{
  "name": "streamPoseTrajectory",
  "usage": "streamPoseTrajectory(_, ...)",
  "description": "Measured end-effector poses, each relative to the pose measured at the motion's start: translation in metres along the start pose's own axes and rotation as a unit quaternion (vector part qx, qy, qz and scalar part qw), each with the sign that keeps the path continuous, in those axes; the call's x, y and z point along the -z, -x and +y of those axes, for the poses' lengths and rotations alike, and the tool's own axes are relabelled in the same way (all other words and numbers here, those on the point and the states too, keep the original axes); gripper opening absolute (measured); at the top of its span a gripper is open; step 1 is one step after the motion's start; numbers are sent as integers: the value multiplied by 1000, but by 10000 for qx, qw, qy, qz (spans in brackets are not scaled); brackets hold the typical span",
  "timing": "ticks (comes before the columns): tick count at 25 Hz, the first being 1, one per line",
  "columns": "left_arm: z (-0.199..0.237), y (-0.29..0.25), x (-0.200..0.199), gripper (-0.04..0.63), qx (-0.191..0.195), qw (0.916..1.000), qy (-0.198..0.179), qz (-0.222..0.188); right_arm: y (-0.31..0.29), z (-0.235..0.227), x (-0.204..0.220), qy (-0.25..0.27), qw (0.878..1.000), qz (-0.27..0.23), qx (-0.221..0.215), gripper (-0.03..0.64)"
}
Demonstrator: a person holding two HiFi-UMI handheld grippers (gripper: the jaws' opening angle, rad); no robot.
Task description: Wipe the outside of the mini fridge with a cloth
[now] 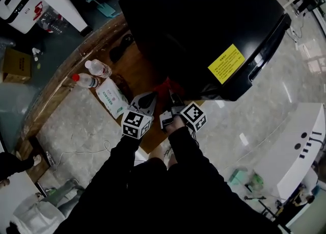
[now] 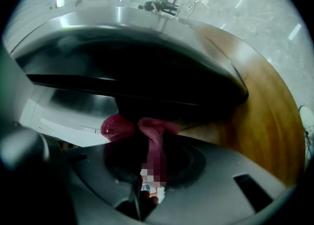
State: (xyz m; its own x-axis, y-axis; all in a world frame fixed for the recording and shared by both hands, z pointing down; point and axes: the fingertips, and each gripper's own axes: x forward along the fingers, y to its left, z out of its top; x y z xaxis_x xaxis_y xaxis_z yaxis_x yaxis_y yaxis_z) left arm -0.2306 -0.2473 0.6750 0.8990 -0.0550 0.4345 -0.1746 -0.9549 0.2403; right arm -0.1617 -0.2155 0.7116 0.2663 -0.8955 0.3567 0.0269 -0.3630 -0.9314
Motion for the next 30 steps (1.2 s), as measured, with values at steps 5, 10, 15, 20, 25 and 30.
streamPoseTrajectory(5,3,-22,34,6,128,9995,57,281,-7,-42,0,16,9993,-29,374,87)
streamPoseTrajectory(10,9,-33,68,6,216,9975,415,521,-12,-82,0,-116,9965,-152,818,87)
streamPoseTrajectory(15,8,-13,67,6,213,9975,530,428,-10,-76,8,418,9963,203,728,86)
streamPoseTrajectory(20,-11,24,26,6,115,9997,201,-5,26,-25,26,1267,9874,952,-39,87)
streamPoseTrajectory(25,-51,62,-33,6,-62,9985,-15,-542,95,31,29,2469,9516,1642,-811,81)
streamPoseTrajectory(30,-130,96,-76,6,-99,9946,-92,-1026,169,95,-8,3964,8890,1694,-1541,81)
